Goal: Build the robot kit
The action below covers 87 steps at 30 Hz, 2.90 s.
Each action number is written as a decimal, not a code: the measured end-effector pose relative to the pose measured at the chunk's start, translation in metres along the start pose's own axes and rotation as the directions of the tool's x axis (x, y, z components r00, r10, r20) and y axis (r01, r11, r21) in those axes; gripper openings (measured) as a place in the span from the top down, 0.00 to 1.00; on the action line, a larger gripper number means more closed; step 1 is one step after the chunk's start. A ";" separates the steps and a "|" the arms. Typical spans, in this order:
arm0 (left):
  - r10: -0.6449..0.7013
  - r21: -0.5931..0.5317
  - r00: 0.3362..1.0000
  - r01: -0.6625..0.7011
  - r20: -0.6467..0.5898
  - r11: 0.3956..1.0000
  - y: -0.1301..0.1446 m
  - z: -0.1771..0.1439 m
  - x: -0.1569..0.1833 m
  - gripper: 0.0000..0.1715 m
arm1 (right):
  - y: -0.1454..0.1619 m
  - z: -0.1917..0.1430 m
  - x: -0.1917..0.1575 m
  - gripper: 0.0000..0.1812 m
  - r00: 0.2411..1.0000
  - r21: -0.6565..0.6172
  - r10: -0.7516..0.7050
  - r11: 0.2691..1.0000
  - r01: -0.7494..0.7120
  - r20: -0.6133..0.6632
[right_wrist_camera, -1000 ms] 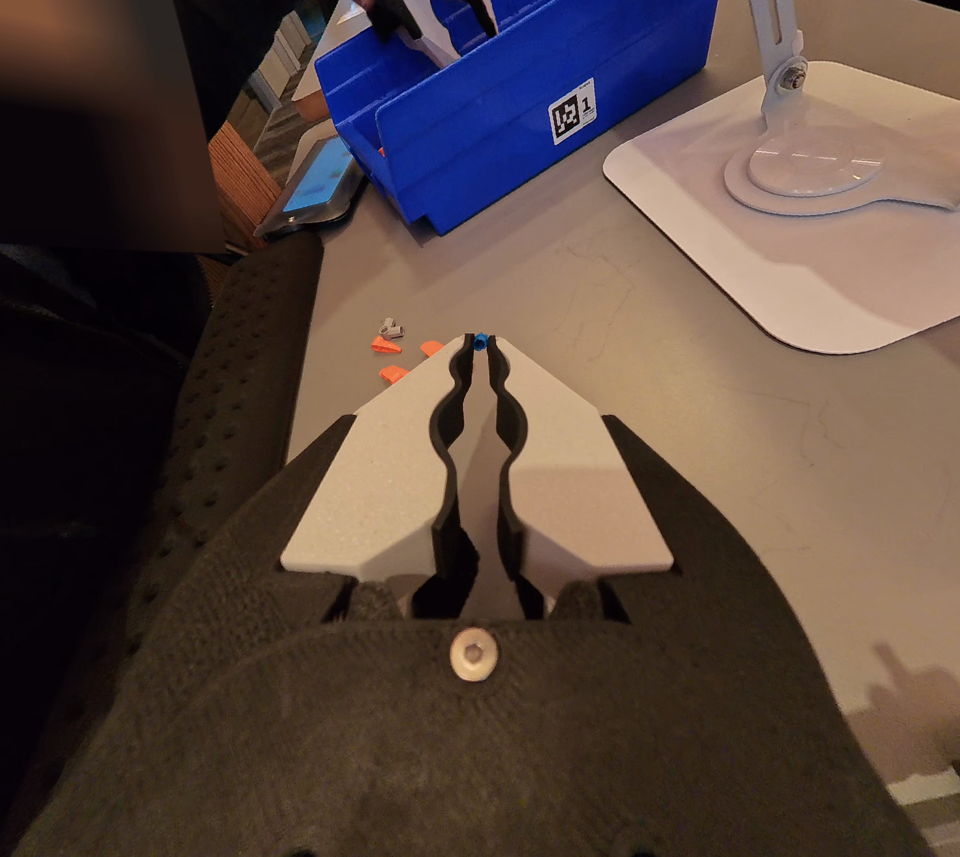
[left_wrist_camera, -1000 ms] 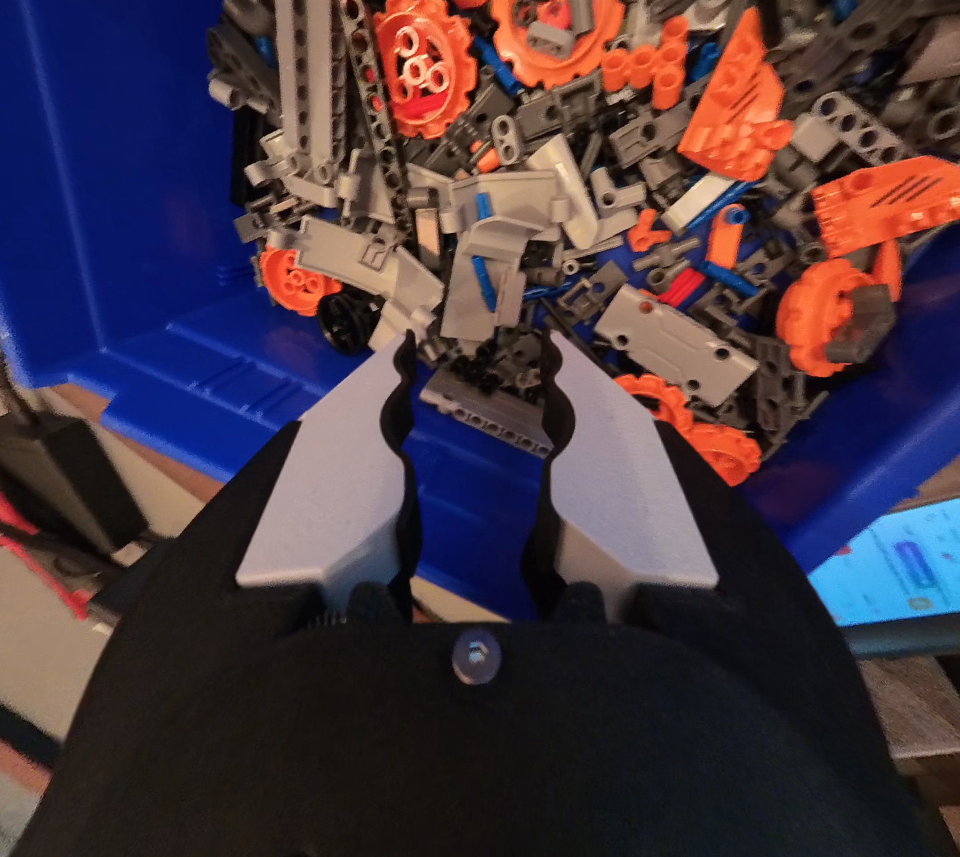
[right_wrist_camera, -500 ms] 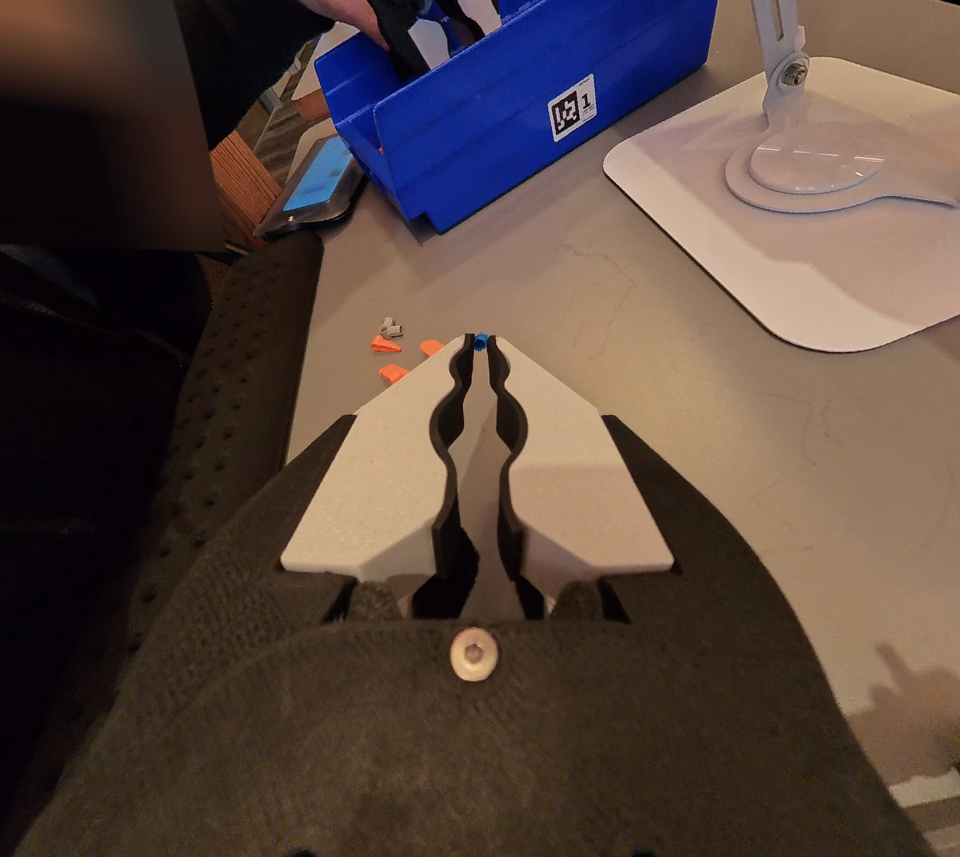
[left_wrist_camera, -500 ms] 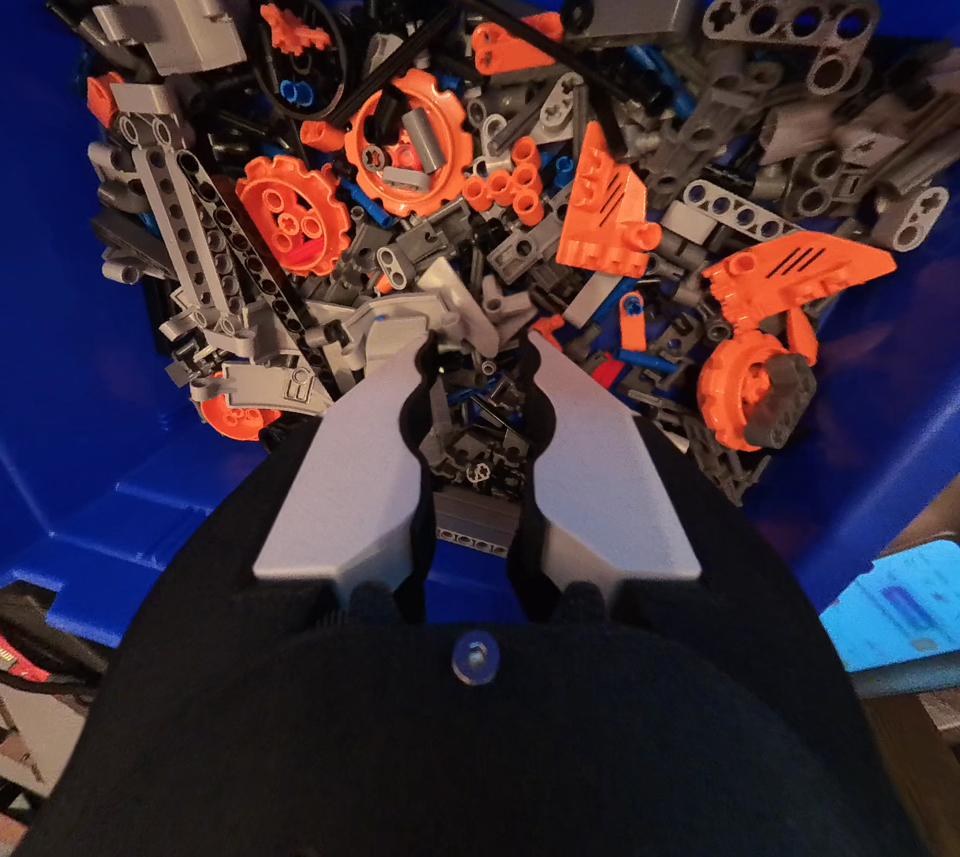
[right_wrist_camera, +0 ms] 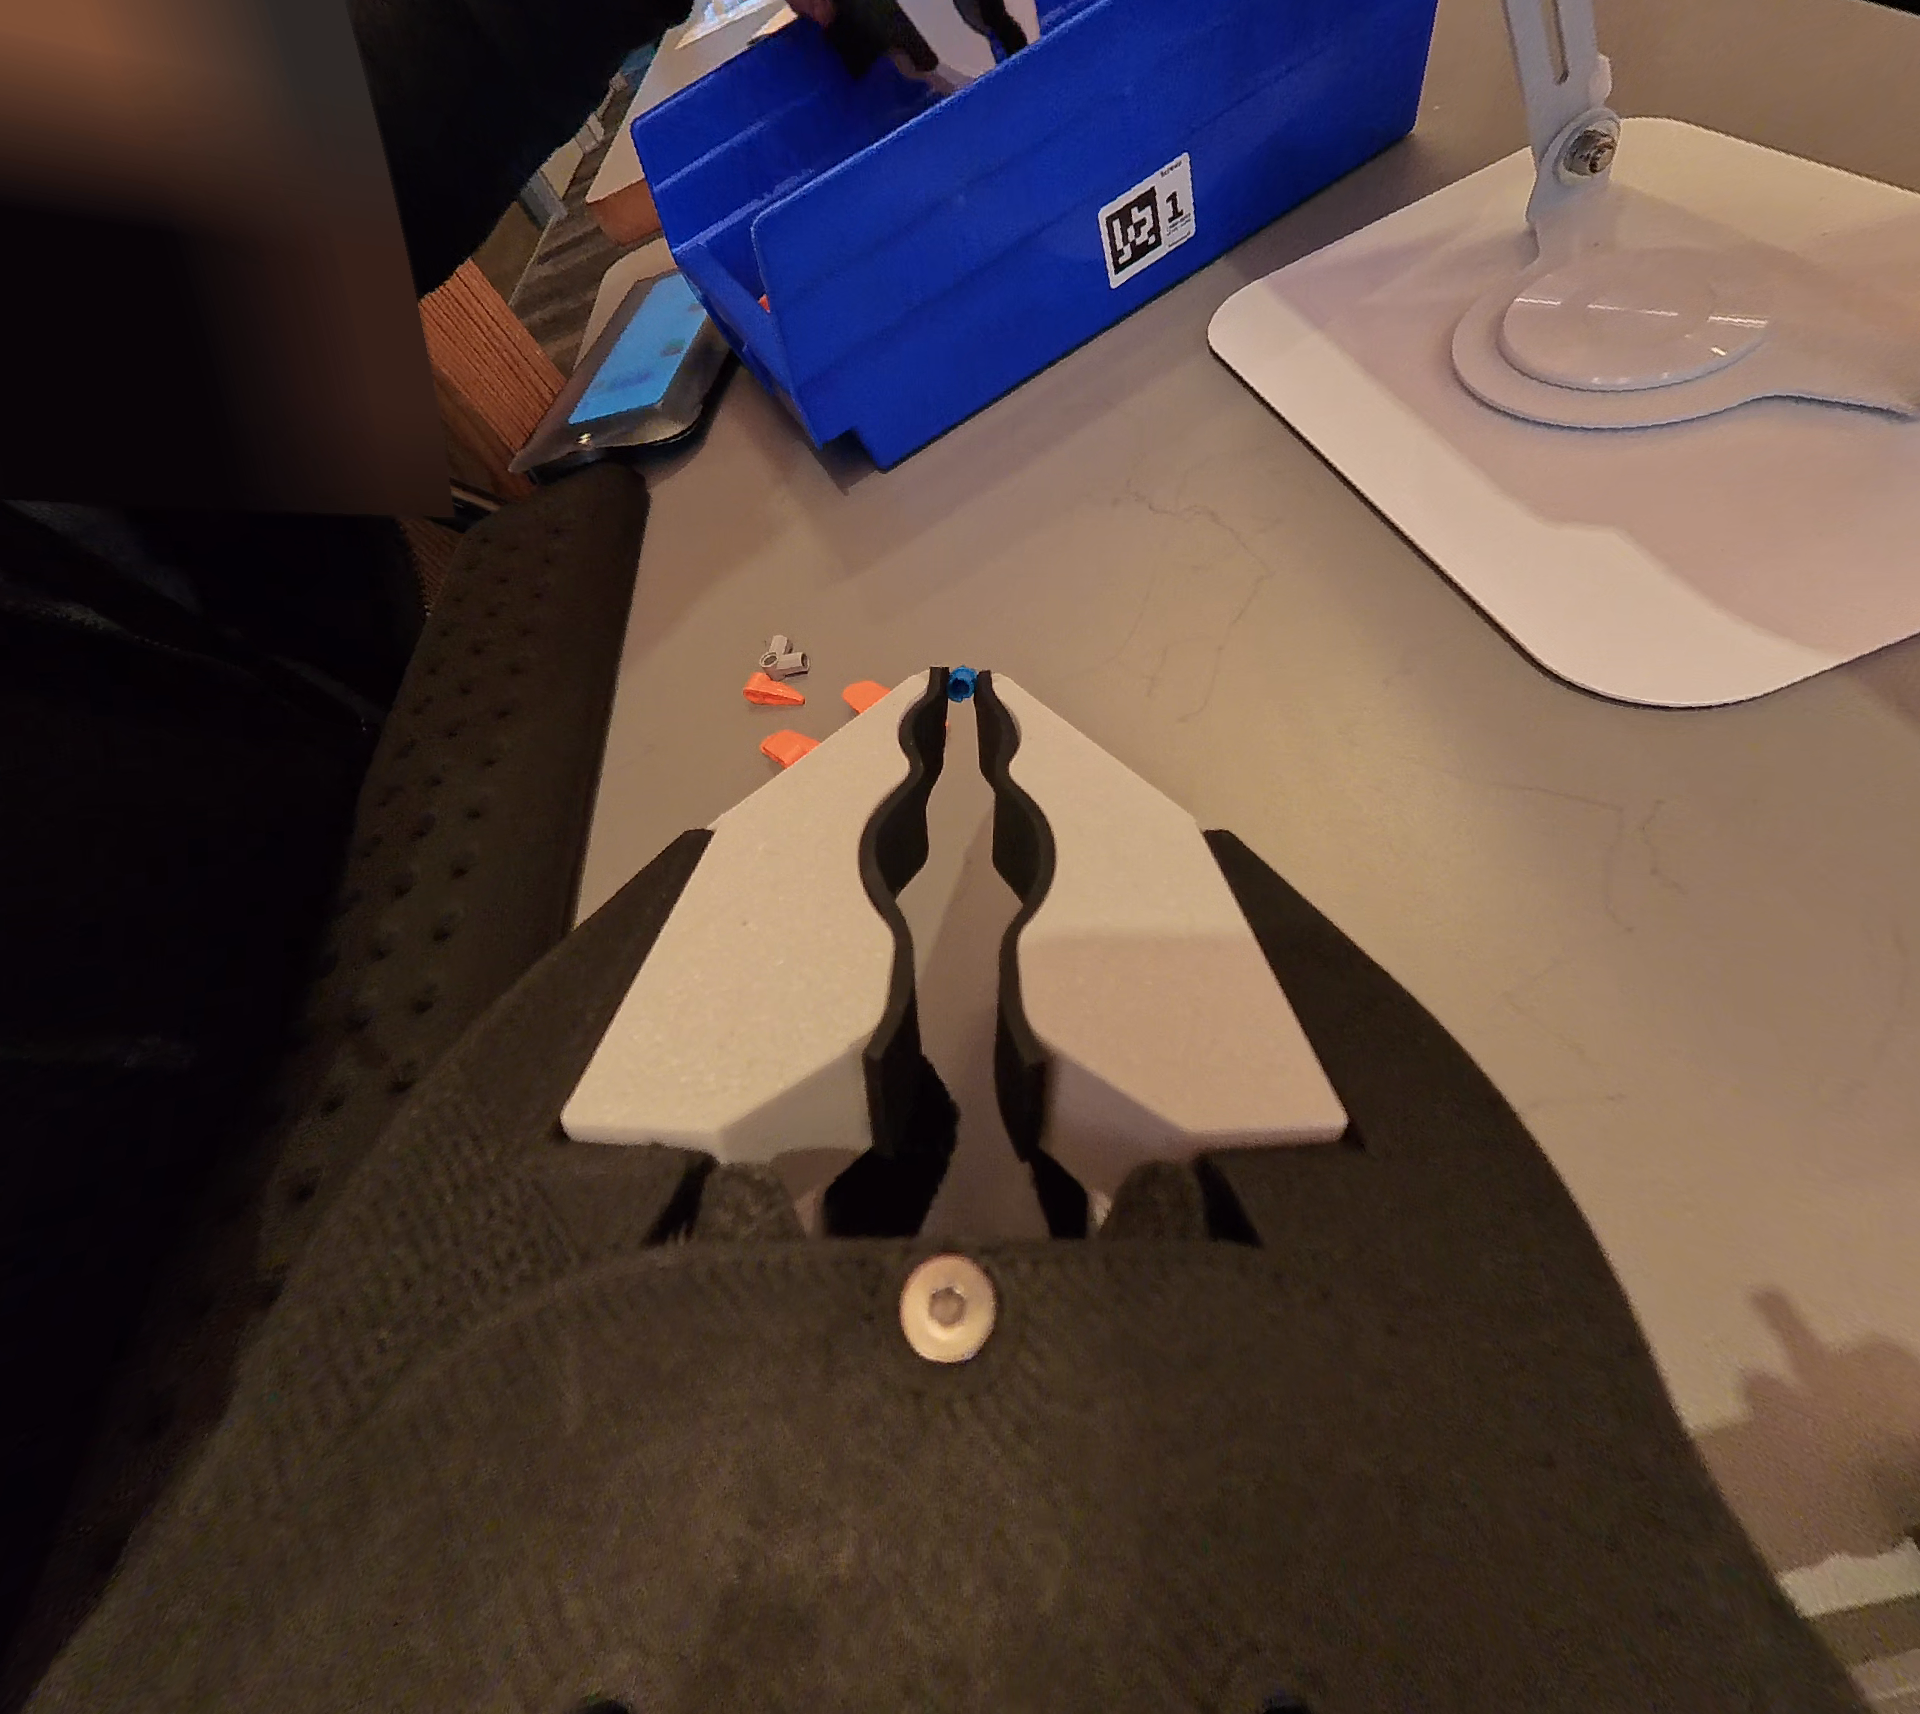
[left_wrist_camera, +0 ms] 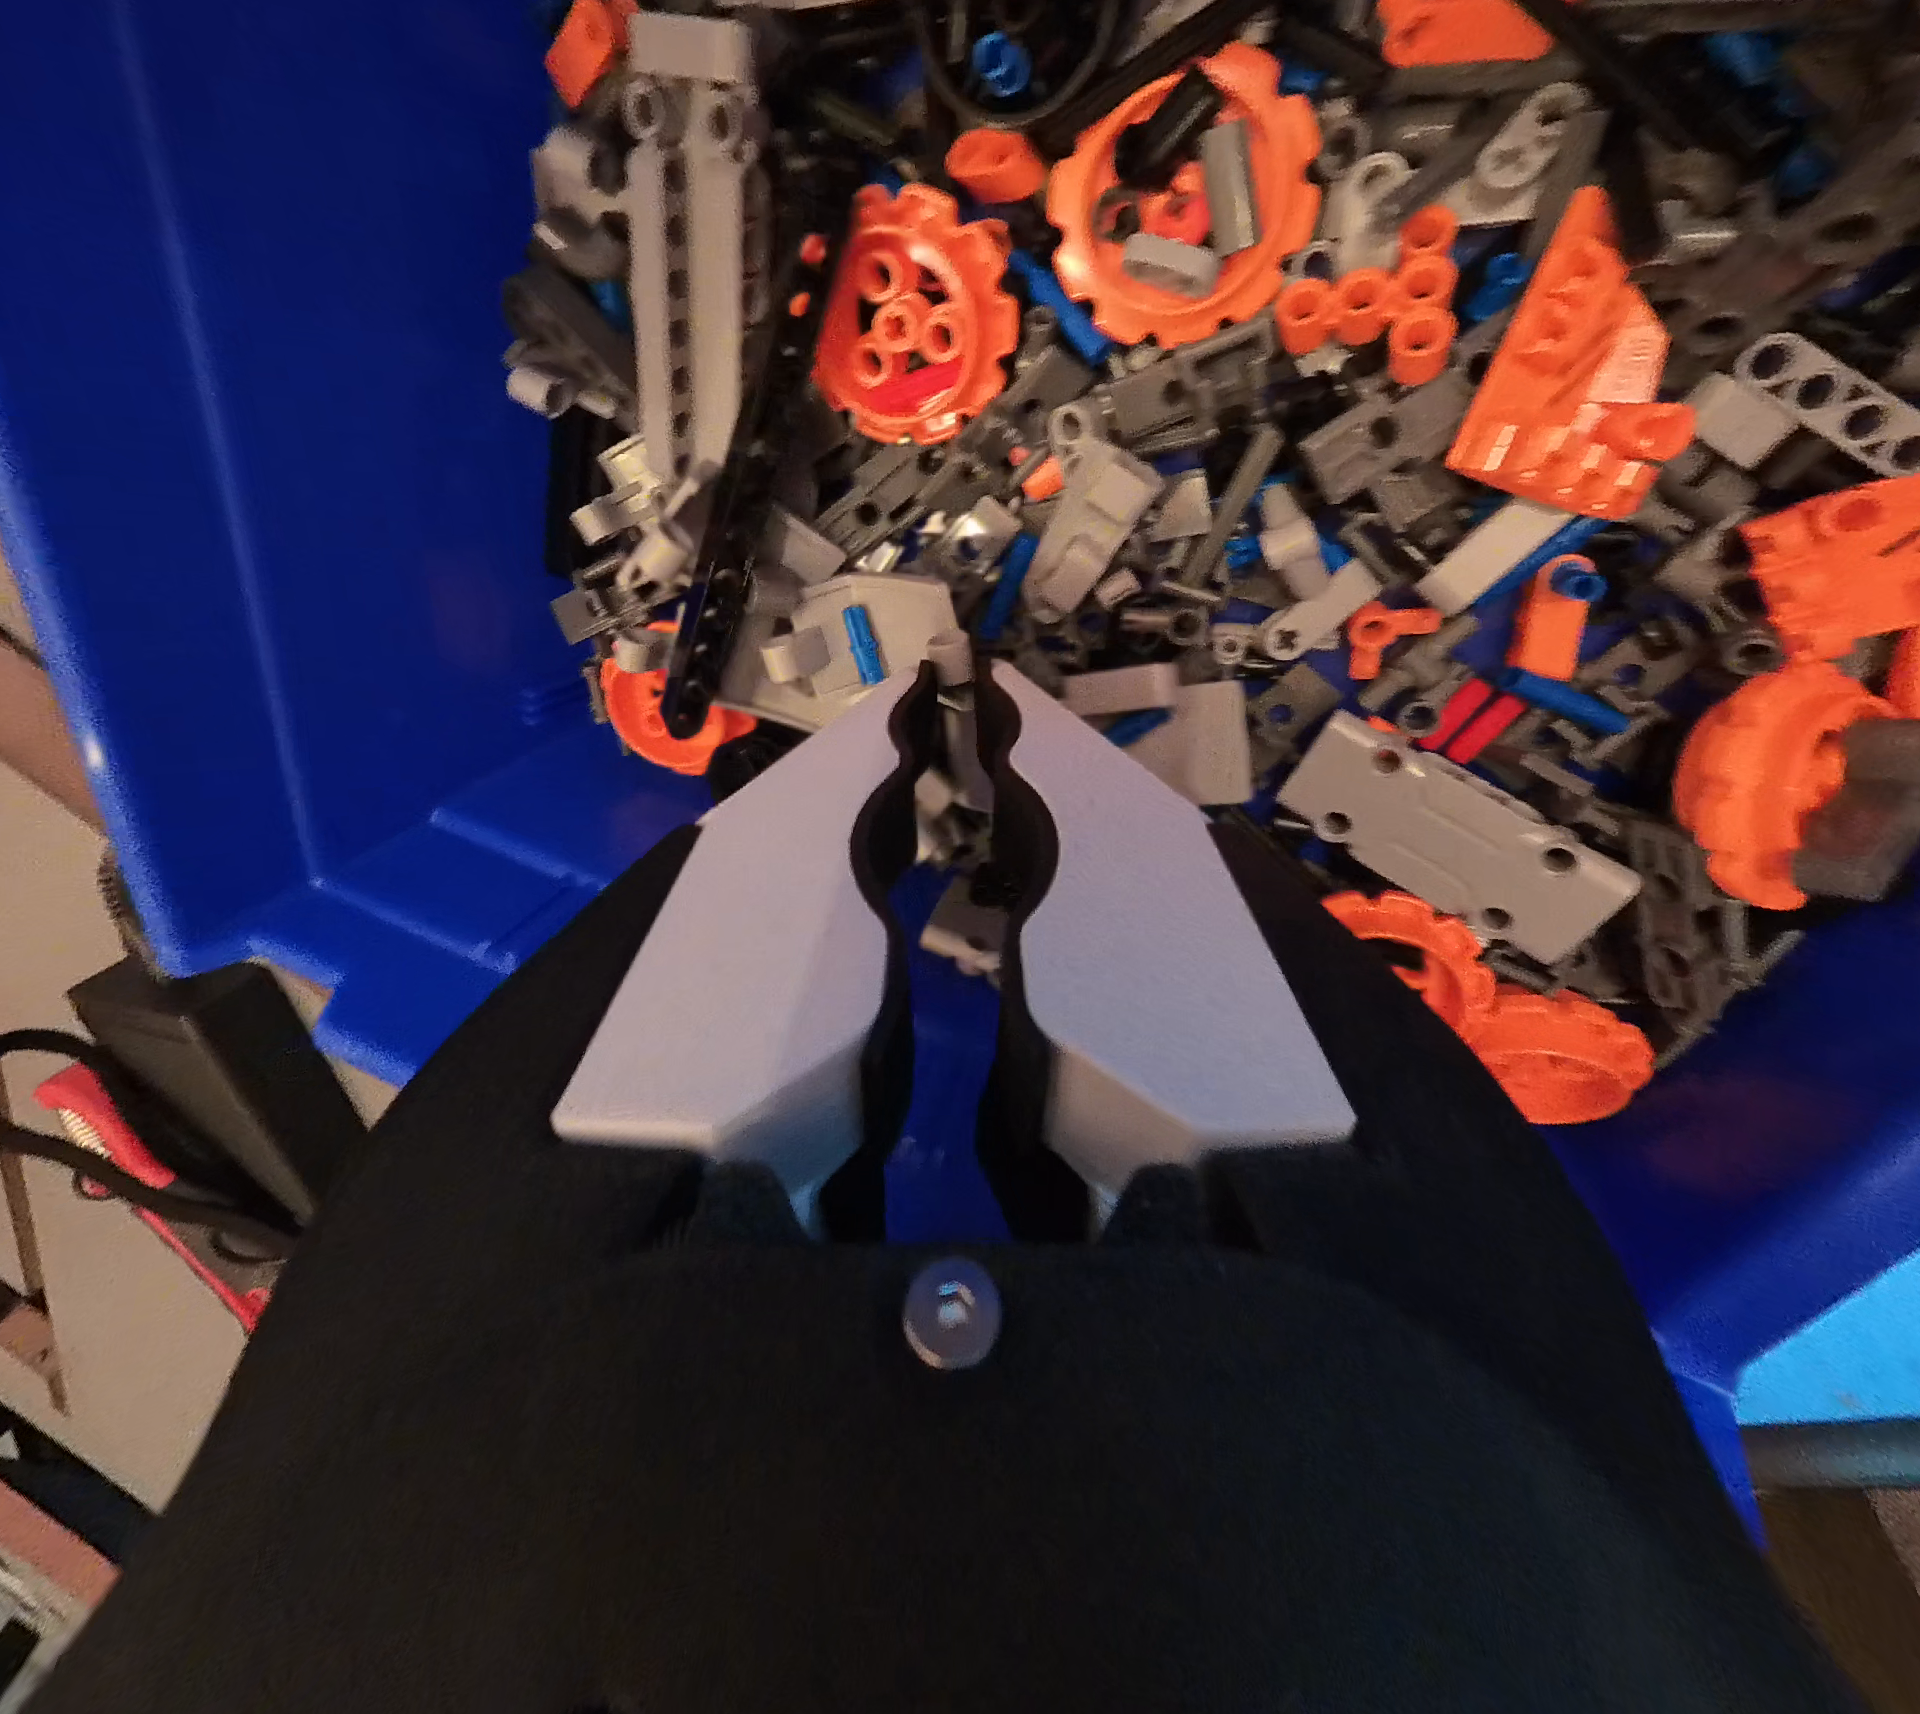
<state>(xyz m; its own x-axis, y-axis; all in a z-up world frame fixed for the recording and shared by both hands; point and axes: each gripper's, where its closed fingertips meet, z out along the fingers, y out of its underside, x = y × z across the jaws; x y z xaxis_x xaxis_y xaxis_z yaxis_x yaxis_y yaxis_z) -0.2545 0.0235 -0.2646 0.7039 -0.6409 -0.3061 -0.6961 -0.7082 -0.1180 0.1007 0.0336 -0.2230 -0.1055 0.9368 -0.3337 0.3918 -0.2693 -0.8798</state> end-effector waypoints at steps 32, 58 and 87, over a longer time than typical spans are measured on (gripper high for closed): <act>0.032 -0.128 0.952 -0.075 -0.306 0.989 0.040 -0.027 0.057 0.82 | 0.001 0.000 0.001 0.99 1.000 -0.003 0.004 1.000 -0.004 0.000; 0.108 0.128 0.970 -0.081 -0.217 0.988 -0.048 -0.008 0.098 0.66 | 0.003 0.001 0.002 0.98 1.000 -0.010 0.002 1.000 -0.002 -0.006; 0.048 0.213 0.989 -0.017 -0.142 0.977 -0.064 -0.005 0.104 0.82 | 0.003 0.001 0.002 0.98 1.000 -0.012 -0.001 1.000 0.001 -0.010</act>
<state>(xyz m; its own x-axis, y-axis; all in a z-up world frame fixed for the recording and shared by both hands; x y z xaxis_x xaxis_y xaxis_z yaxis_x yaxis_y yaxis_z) -0.1357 0.0005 -0.2846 0.6823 -0.7100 -0.1743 -0.7223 -0.6177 -0.3110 0.1009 0.0342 -0.2267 -0.0970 0.9392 -0.3293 0.4028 -0.2655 -0.8760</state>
